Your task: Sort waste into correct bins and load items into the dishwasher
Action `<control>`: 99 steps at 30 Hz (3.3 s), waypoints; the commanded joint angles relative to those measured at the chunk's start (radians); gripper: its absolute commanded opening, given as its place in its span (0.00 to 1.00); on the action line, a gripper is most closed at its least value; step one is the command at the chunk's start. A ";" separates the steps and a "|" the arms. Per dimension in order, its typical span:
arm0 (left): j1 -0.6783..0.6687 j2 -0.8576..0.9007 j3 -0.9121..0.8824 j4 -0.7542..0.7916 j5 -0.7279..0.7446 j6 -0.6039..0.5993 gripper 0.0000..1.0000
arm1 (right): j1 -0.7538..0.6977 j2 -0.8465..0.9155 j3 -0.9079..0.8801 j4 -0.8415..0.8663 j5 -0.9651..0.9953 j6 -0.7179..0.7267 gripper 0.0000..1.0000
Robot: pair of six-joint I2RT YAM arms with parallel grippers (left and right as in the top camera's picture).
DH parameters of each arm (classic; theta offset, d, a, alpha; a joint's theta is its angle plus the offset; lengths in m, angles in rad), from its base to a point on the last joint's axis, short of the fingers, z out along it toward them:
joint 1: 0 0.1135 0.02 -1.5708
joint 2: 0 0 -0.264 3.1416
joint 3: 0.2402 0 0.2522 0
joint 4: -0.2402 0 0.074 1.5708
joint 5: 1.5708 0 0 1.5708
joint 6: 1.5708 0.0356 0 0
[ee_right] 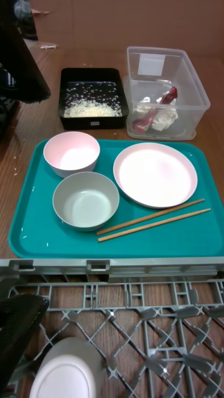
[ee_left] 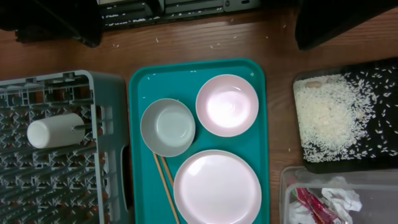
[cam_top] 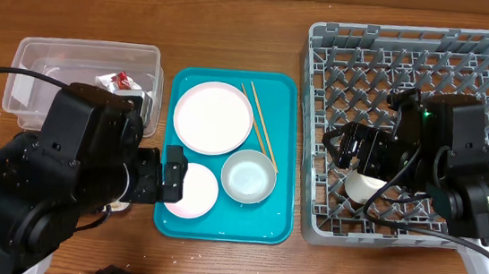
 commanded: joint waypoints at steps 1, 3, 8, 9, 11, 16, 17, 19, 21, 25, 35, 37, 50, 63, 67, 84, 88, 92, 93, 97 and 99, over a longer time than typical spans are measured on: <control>0.006 -0.023 -0.026 0.102 -0.101 0.084 1.00 | 0.005 -0.005 0.009 0.005 -0.002 -0.006 1.00; 0.043 -0.113 -0.143 0.348 -0.040 0.279 1.00 | 0.005 -0.005 0.009 0.005 -0.002 -0.006 1.00; 0.188 -0.331 -0.535 0.718 0.124 0.465 1.00 | 0.005 -0.005 0.009 0.005 -0.002 -0.006 1.00; 0.214 -0.382 -0.636 0.792 0.140 0.465 1.00 | 0.005 -0.005 0.009 0.005 -0.002 -0.006 1.00; 0.232 -0.445 -0.755 0.887 0.143 0.465 1.00 | 0.005 -0.005 0.009 0.005 -0.002 -0.006 1.00; 0.237 -0.673 -1.111 1.174 0.171 0.481 1.00 | 0.005 -0.005 0.009 0.005 -0.002 -0.006 1.00; 0.239 -0.729 -1.183 1.231 0.189 0.489 1.00 | 0.005 -0.005 0.009 0.005 -0.002 -0.006 1.00; 0.252 -0.836 -1.309 1.323 0.212 0.491 1.00 | 0.005 -0.005 0.009 0.005 -0.002 -0.006 1.00; 0.271 -0.954 -1.437 1.401 0.222 0.491 1.00 | 0.005 -0.005 0.009 0.005 -0.002 -0.006 1.00; 0.283 -1.134 -1.639 1.494 0.222 0.491 1.00 | 0.005 -0.005 0.009 0.005 -0.002 -0.006 1.00; 0.290 -1.176 -1.822 1.635 0.270 0.487 1.00 | 0.005 -0.005 0.009 0.005 -0.002 -0.006 1.00; 0.290 -1.176 -1.822 1.635 0.270 0.487 1.00 | 0.005 -0.005 0.009 0.005 -0.002 -0.006 1.00; 0.290 -1.176 -1.822 1.635 0.270 0.487 1.00 | 0.005 -0.005 0.009 0.081 -0.040 0.050 1.00; 0.290 -1.176 -1.822 1.635 0.270 0.487 1.00 | 0.521 0.335 -0.133 0.218 0.436 0.045 0.65; 0.290 -1.176 -1.822 1.635 0.270 0.487 1.00 | 0.521 0.493 -0.133 0.332 0.436 -0.023 0.58; 0.290 -1.176 -1.822 1.635 0.270 0.487 1.00 | 0.512 0.664 -0.110 0.338 0.491 -0.060 0.04; 0.290 -1.175 -1.822 1.635 0.270 0.487 1.00 | 0.512 0.555 -0.034 0.251 0.600 -0.050 0.04; 0.290 -1.176 -1.822 1.635 0.270 0.487 1.00 | 0.508 0.359 0.007 0.184 0.921 0.047 0.04; 0.290 -1.176 -1.822 1.635 0.270 0.487 1.00 | 0.505 0.323 0.007 0.174 1.015 0.076 0.04; 0.290 -1.176 -1.822 1.635 0.270 0.487 1.00 | 0.451 0.225 0.007 0.130 1.495 0.194 0.04; 0.290 -1.176 -1.822 1.635 0.270 0.487 1.00 | 0.401 0.221 0.007 0.148 1.642 0.193 0.04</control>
